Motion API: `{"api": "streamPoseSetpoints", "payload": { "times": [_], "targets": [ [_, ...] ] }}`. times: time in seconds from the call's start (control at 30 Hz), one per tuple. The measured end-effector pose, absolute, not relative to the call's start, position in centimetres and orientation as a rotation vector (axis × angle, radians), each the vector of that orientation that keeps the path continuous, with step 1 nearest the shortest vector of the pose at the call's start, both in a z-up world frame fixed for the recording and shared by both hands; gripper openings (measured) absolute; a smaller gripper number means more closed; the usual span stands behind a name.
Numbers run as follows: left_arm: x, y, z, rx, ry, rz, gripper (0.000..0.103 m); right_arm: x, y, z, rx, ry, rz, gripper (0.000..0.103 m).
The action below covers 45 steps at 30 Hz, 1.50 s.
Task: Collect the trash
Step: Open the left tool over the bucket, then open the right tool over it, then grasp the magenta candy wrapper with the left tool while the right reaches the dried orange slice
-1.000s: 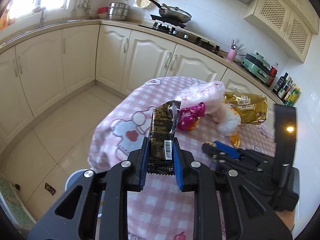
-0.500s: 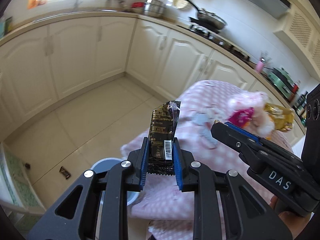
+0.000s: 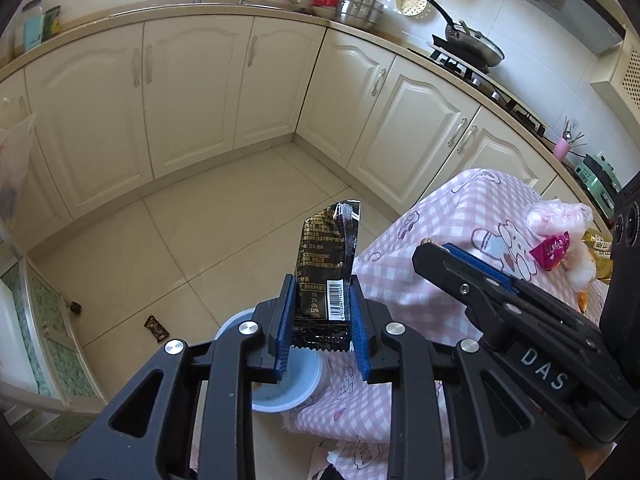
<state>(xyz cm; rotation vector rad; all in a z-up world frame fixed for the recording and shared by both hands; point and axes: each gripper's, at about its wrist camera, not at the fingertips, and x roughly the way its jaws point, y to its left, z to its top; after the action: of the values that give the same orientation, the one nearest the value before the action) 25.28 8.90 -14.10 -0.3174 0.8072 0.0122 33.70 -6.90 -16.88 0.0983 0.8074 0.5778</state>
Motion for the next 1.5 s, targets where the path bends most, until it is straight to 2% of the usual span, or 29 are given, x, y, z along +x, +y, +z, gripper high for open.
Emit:
{"api": "streamPoseSetpoints", "payload": {
  "times": [0.8, 0.97, 1.07, 1.13, 1.5],
  "targets": [
    [25.1, 10.1, -14.5, -0.353, 0.807, 0.040, 0.027, 34.6, -6.8, -17.7, 0.108, 0.807, 0.567, 0.025],
    [25.1, 10.6, -14.4, -0.358, 0.802, 0.050, 0.027, 34.8, -6.1, -17.3, 0.113, 0.775, 0.569, 0.027],
    [25.0, 10.6, -14.3, -0.358, 0.801, 0.053, 0.027, 35.0, -5.8, -17.0, 0.115, 0.759, 0.574, 0.035],
    [25.0, 10.5, -14.2, -0.358, 0.799, 0.054, 0.027, 35.0, -5.8, -16.9, 0.113, 0.750, 0.577, 0.036],
    [25.3, 6.4, -11.4, -0.324, 0.759, -0.052, 0.027, 33.4, -11.2, -14.0, 0.140, 0.667, 0.441, 0.036]
  ]
}}
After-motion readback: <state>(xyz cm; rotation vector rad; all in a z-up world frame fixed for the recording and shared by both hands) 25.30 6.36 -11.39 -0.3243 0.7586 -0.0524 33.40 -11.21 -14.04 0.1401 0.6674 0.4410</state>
